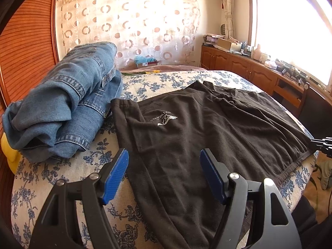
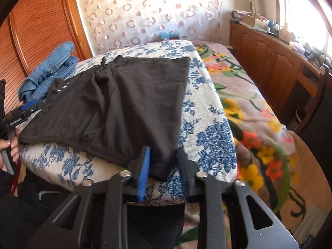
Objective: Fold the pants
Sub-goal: 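Close the right gripper on the pants leg edge, then lift and fold the held pants leg over onto the other leg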
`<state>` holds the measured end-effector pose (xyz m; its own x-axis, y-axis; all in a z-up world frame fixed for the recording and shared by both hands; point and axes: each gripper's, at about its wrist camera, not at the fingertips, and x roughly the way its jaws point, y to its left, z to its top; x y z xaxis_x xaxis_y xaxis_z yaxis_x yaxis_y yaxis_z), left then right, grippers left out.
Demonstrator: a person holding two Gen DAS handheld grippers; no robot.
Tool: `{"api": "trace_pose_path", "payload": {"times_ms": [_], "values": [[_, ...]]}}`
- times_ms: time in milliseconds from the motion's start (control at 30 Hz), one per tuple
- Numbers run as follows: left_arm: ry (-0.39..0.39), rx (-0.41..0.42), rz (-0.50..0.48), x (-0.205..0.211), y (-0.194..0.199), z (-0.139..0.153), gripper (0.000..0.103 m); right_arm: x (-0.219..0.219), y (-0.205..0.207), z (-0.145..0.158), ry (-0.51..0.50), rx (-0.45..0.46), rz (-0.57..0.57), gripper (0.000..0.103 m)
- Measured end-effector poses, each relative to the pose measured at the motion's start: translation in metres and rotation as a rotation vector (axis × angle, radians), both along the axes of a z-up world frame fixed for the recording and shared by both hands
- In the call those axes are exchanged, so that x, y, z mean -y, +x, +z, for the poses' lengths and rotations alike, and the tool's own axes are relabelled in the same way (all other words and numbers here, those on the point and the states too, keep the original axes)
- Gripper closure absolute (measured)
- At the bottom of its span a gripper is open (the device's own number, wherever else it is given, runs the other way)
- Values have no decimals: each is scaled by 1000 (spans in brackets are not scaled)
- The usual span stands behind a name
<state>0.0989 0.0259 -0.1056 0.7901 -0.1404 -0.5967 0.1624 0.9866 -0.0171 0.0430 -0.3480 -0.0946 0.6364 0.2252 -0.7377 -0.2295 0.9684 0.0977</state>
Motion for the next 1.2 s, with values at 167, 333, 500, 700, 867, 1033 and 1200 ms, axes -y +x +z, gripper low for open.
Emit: {"api": "trace_pose_path", "payload": {"times_ms": [167,333,500,700,867,1033,1200], "values": [[43,7,33,3,-6,3,31,-10,3,8,-16,33,11,95],[47,9,35,3,-12,10,31,-26,12,23,-18,78,58,97],[34,-8,31,-1,-18,17,31,-54,21,34,-5,108,128,99],[10,-11,45,-16,-25,22,31,-99,34,42,25,126,232,100],[7,2,87,-33,-29,24,31,-144,39,48,45,136,328,100],[2,10,129,-56,-34,25,31,-187,42,50,72,130,416,100],[-3,15,164,-77,-42,27,31,-229,41,50,90,119,494,100]]}}
